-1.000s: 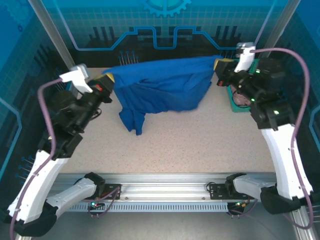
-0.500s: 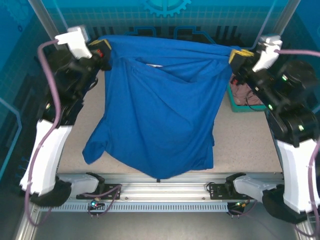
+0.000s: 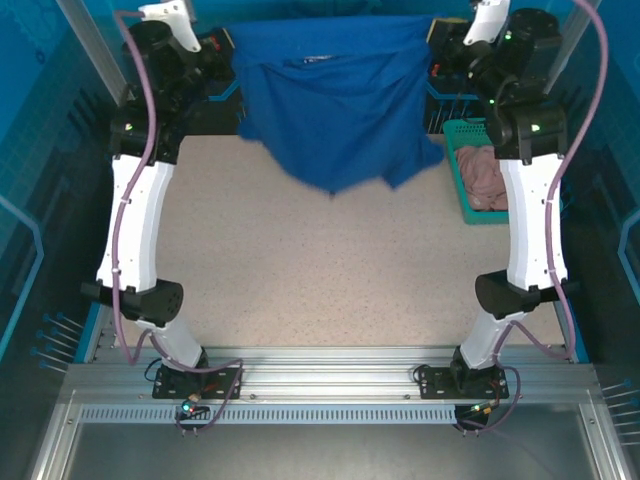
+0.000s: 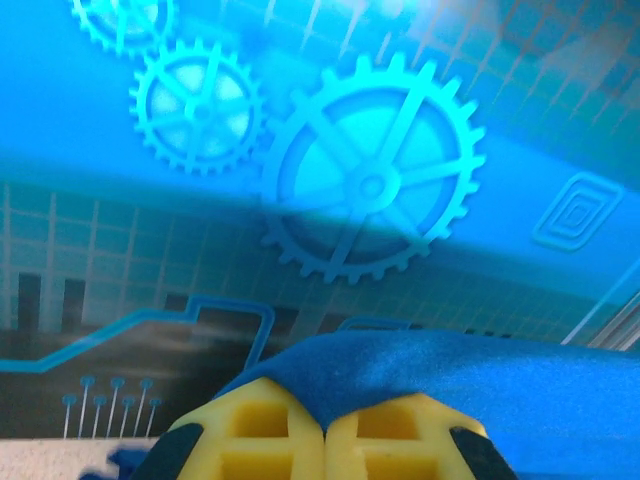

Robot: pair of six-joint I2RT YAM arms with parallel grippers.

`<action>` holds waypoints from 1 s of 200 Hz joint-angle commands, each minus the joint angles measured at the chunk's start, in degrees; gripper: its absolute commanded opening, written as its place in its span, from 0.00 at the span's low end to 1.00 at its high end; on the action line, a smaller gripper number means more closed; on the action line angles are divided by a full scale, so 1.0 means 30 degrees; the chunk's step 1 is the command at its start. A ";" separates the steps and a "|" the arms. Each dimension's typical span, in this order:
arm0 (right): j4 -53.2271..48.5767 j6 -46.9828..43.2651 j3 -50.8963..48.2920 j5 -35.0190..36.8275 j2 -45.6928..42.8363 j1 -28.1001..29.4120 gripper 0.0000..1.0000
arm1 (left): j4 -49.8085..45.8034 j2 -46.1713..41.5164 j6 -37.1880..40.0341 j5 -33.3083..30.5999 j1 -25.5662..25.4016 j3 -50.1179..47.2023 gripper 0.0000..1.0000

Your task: Fold the inside-out t-shirt

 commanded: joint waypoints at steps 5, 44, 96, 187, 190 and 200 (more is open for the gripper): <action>-0.0517 -0.0342 -0.1484 -0.0479 -0.1667 -0.0191 0.00 | 0.1083 -0.2649 -0.0922 0.1075 0.0228 -0.2595 0.00; 0.0402 -0.0348 -1.3320 0.0432 -0.6183 -0.0284 0.00 | 0.3898 -0.8029 -0.3757 0.3549 -0.0026 -1.6059 0.00; 0.1713 0.0898 -2.6143 0.1310 -0.6700 -0.1627 0.05 | 0.5770 -0.9739 -0.6025 0.5174 -0.2648 -3.0006 0.07; 0.2101 0.1406 -2.9615 -0.1075 -0.7919 0.0672 0.55 | 0.8332 -0.7929 0.0440 0.1050 -1.0633 -3.0319 0.70; 0.2041 0.1448 -2.9629 -0.1115 -0.7847 0.0626 0.55 | 0.8304 -0.7440 0.1166 0.1126 -1.1134 -2.9967 0.69; 0.1751 0.1390 -2.9625 -0.0851 -0.7778 0.0439 0.55 | 0.7896 -0.5684 0.3386 0.0920 -1.2997 -2.8870 0.69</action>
